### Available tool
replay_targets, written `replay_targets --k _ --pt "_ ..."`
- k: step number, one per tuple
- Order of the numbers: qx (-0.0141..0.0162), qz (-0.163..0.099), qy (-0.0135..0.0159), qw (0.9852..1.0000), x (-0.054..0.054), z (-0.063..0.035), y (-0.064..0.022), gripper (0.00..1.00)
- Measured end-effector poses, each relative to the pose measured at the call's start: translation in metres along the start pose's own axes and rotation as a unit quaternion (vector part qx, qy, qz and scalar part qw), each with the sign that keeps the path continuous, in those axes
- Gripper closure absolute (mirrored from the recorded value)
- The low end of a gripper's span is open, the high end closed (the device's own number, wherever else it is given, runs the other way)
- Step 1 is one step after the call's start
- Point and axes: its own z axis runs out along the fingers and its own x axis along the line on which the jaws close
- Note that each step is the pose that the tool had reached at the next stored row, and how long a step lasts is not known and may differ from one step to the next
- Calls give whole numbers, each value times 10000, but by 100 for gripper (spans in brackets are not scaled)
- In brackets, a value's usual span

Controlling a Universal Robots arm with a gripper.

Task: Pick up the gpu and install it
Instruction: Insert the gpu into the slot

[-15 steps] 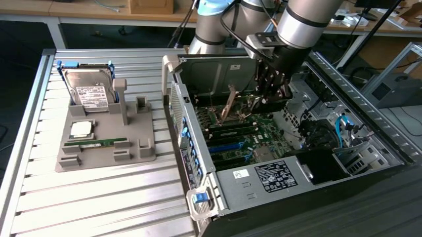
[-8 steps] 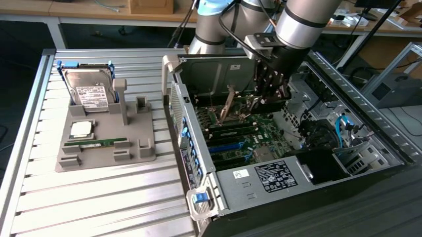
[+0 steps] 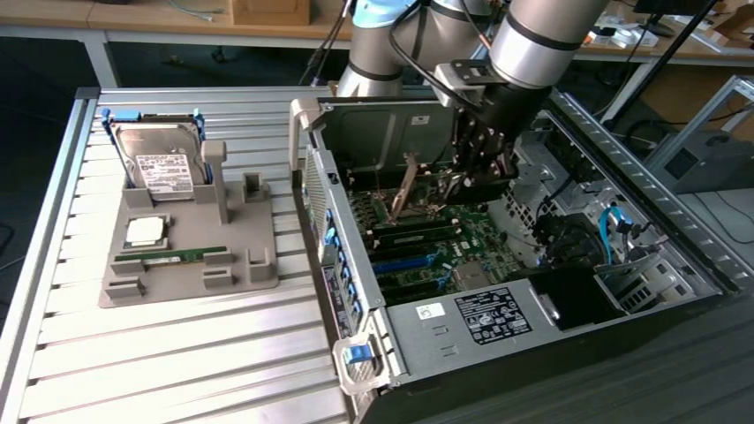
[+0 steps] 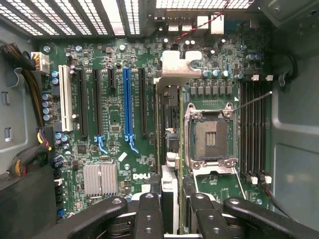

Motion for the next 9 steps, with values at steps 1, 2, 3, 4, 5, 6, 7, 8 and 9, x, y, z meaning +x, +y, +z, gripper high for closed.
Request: replay_targets --k 1,2,3,4,5,6,7,8,9 --pt "0 0 0 10000 1 1 3 73" --pt "0 0 0 10000 1 2 6 73" --pt "0 0 0 10000 2 2 9 73" --pt "0 0 0 10000 3 3 11 73" --pt "0 0 0 10000 4 4 14 73" --pt "0 0 0 10000 5 4 17 73" --pt "0 0 0 10000 6 5 19 73" --pt "0 0 0 10000 6 6 21 73" --pt "0 0 0 10000 7 6 24 73"
